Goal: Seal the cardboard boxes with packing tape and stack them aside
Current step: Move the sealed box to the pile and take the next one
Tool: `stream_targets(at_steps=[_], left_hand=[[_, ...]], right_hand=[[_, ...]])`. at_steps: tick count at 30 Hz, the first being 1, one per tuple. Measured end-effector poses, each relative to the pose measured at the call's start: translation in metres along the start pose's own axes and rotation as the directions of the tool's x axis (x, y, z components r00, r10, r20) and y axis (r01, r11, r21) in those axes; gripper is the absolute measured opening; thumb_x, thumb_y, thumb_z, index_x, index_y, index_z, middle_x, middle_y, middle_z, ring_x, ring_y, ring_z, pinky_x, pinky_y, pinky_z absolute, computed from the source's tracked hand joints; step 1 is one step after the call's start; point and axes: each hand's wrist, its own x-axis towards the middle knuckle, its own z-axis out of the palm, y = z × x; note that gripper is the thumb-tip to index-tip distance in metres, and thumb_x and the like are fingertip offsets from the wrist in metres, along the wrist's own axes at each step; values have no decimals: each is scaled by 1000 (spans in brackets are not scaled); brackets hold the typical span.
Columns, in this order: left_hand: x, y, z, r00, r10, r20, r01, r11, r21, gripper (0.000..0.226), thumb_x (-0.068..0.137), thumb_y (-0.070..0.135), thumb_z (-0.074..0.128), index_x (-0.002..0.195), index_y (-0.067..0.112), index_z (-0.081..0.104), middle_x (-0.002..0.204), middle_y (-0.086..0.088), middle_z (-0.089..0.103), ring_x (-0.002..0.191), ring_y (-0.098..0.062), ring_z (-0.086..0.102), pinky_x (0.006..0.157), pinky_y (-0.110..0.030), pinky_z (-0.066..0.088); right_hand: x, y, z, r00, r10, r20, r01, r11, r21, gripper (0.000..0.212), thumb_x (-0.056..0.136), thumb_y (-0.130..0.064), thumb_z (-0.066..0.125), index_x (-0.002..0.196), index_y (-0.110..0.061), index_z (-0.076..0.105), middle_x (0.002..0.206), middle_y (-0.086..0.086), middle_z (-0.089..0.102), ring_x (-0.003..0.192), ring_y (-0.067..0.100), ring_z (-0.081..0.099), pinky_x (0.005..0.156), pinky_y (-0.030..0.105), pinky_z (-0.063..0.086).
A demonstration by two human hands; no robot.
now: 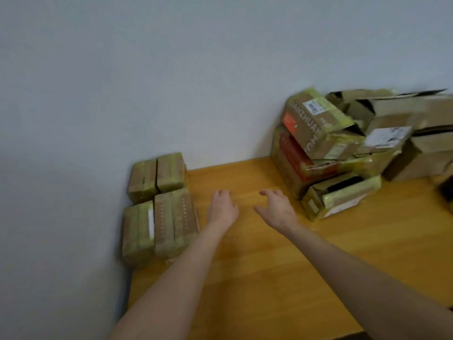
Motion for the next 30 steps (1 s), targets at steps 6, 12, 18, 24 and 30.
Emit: stream_targets(at_steps=[6,12,18,24,30], left_hand=[[2,73,60,997,78,29,-77,996,-39,47,94,20,55,139,12,44,146,-10,35,132,-26,41,106,-35,37],[7,160,118,993,-57,-107,28,966,-257,42,97,24,51,136,10,47,141,-11,39,124,-27,47,101,-32,37],[-10,223,159,948,-279,-154,187,879,-438,59,96,36,53,146,11,32,149,-10,33,130,-28,42,104,-38,37],[-18,238,175,954,-284,-91,214,866,-452,80,90,36,63,153,22,16,158,-5,19,142,-26,27,111,-40,30],[-15,239,197,978,-200,-53,170,922,-347,66,88,34,67,146,25,37,148,-7,41,137,-23,36,110,-39,35]], right_hand=[[10,85,-55,980,-13,-199,23,999,49,34,93,-37,59,122,-20,58,122,3,51,117,23,48,94,35,46],[36,190,-118,939,-87,-332,105,994,36,22,92,-36,61,107,-20,61,108,-1,53,105,18,48,88,29,44],[62,282,-176,945,166,-282,-96,964,247,44,91,-31,64,128,-14,47,130,10,44,118,28,47,94,38,43],[78,317,-182,959,198,201,-276,813,512,77,89,-27,66,153,-18,23,155,8,30,139,31,34,106,41,36],[74,332,-172,973,131,191,-202,882,425,62,93,-27,63,148,-14,36,135,9,56,119,28,54,95,35,47]])
